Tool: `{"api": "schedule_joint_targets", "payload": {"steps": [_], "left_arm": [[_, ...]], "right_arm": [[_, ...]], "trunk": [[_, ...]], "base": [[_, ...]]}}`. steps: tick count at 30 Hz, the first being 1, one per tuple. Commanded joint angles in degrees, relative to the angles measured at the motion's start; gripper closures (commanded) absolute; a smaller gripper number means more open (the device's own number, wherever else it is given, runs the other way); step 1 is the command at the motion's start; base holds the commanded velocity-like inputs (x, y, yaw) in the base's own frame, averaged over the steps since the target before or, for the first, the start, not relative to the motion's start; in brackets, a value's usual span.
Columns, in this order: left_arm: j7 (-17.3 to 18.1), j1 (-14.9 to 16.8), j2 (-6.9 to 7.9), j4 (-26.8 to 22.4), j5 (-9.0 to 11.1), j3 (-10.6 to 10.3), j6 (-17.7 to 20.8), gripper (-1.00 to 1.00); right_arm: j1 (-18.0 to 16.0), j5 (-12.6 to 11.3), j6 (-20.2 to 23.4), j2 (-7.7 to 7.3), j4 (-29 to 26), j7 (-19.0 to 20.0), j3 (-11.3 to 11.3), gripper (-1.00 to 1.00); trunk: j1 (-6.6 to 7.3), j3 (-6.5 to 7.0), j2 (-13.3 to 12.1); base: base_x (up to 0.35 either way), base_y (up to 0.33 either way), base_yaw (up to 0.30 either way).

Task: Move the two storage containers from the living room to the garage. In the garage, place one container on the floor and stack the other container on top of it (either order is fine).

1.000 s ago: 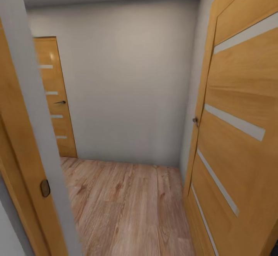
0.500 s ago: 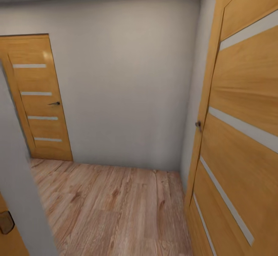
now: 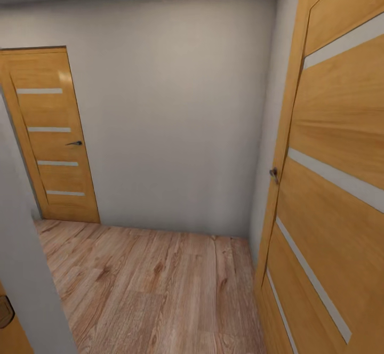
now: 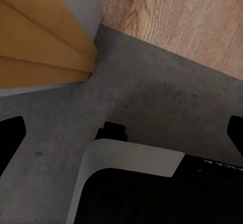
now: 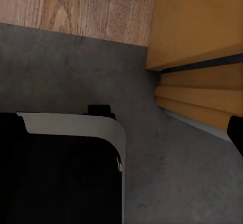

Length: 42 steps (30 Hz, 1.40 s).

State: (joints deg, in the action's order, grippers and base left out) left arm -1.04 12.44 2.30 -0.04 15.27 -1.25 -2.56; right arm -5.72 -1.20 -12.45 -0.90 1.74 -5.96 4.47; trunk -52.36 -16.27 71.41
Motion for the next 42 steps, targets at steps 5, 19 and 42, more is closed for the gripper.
{"api": "schedule_joint_targets", "payload": {"steps": [5, 19, 42], "left_arm": [[0.0, 0.0, 0.02, 0.0, 0.3, -0.2, -0.2, -1.00], [0.0, 0.0, 0.15, 0.0, 0.4, -0.2, -0.1, -1.00], [0.0, 0.0, 0.25, 0.0, 0.5, -0.2, 0.0, -1.00]], "right_arm": [[-0.1, -0.1, -0.3, -0.04, 0.2, -0.4, 0.5, -1.00], [-0.1, 0.0, -0.4, 0.01, 0.2, -0.5, 0.5, -1.00], [-0.1, 0.0, -0.4, 0.11, 0.2, -0.6, 0.5, -1.00]], "trunk": [[0.00, -0.07, 0.0], [0.00, -0.07, 0.0], [0.00, -0.07, 0.0]], "base": [[0.000, -0.041, 0.000], [0.034, -0.010, 0.000], [0.312, 0.000, 0.000]]}}
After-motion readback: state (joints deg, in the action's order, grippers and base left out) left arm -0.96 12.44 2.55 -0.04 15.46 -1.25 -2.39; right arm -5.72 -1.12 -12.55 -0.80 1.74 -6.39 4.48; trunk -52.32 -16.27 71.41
